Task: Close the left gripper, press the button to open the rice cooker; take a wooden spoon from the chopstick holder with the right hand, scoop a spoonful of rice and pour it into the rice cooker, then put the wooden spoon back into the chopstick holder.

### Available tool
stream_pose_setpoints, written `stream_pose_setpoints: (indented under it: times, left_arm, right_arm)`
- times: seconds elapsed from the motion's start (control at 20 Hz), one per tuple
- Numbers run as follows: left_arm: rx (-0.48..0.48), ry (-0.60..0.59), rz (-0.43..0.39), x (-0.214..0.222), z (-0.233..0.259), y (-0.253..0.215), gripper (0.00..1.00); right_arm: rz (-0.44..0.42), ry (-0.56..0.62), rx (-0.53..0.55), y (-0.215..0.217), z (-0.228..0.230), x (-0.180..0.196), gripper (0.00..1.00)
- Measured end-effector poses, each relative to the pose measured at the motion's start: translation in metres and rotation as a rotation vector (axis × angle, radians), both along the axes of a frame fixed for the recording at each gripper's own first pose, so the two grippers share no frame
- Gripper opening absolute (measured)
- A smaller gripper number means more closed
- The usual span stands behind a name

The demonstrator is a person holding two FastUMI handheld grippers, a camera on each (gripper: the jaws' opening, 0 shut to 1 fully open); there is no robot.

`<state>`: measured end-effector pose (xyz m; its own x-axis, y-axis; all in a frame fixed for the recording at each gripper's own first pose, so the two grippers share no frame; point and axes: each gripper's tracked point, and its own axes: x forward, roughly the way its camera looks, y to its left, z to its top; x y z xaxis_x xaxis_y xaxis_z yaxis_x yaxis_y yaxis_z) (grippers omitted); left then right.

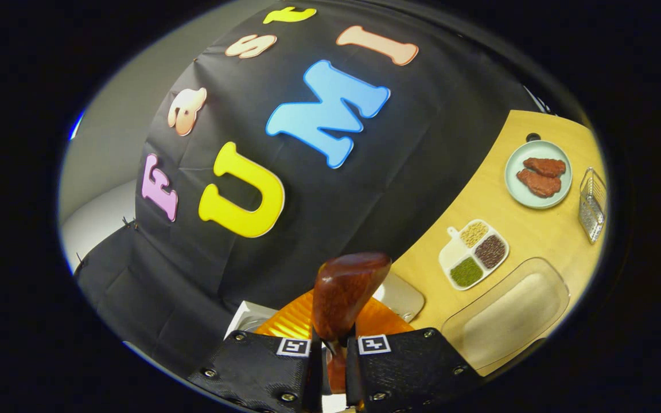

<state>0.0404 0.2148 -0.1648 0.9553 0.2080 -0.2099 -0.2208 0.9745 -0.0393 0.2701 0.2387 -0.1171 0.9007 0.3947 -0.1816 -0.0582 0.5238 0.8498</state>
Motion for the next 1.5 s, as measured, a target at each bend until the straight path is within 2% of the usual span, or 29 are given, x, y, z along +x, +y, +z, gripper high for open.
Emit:
stream_pose_setpoints:
  times: [0.35,0.6,0.8,1.1,1.5]
  left_arm:
    - [-0.019,0.027,0.06,-0.018,-0.018,0.021,0.96]
    - [0.001,0.041,0.112,-0.032,-0.022,0.044,0.96]
    - [0.002,0.048,0.149,-0.046,-0.022,0.056,0.96]
    - [0.014,0.07,0.192,-0.06,-0.028,0.074,0.97]
    - [0.025,0.082,0.216,-0.073,-0.032,0.085,0.97]
  right_arm:
    - [0.09,-0.011,0.025,0.115,0.021,0.007,0.16]
    - [0.158,0.006,0.01,0.187,0.003,0.005,0.16]
    - [0.193,0.005,-0.096,0.218,-0.021,0.001,0.16]
    - [0.212,-0.096,-0.336,0.241,-0.048,-0.003,0.16]
    - [0.241,-0.332,-0.694,0.252,-0.049,-0.005,0.16]
